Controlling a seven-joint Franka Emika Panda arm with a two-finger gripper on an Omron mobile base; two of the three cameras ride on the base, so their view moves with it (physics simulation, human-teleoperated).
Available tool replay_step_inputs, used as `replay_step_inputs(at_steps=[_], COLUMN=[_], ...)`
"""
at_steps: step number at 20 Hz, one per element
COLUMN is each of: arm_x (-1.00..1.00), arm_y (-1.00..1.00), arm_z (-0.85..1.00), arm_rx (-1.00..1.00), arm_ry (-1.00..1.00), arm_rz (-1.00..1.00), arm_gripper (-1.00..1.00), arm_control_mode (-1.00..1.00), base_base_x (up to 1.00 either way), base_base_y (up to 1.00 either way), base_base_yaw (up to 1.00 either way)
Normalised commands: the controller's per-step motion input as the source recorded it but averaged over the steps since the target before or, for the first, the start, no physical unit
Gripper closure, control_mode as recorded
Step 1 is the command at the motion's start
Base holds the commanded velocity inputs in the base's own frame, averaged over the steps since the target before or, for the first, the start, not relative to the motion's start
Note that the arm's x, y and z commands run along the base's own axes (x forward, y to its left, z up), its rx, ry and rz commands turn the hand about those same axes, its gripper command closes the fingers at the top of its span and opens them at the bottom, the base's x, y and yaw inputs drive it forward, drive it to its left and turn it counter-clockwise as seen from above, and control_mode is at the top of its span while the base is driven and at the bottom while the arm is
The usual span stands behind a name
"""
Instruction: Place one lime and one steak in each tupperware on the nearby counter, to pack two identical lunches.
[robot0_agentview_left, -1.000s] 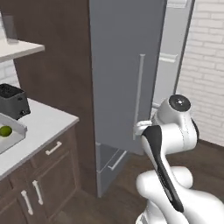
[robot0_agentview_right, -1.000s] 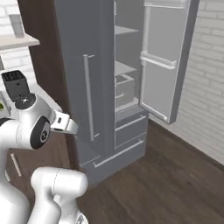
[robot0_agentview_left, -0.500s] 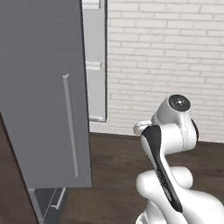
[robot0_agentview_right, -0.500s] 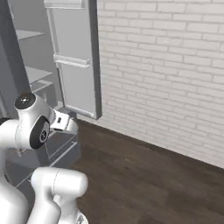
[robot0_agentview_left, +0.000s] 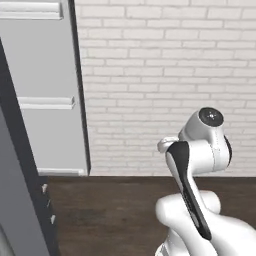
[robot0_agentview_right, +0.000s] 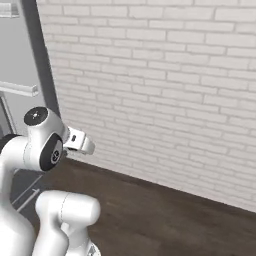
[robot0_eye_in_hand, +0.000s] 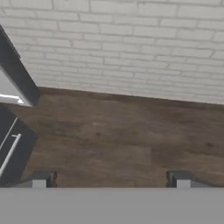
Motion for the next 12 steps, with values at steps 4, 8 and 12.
replay_step_inputs(at_steps=[4, 8, 12], arm_x=[0.00, 0.00, 0.00], arm_y=[0.00, 0.00, 0.00], arm_z=[0.00, 0.00, 0.00], arm_rx=[0.00, 0.00, 0.00], arm_ry=[0.00, 0.00, 0.00], arm_rz=[0.00, 0.00, 0.00], arm_gripper=[-1.00, -1.00, -1.00], arm_control_mode=[1.00, 1.00, 1.00], base_base_x=[0.91, 0.14, 0.10], base_base_y=[0.00, -0.01, -0.11], base_base_yaw=[0.66, 0.95, 1.00])
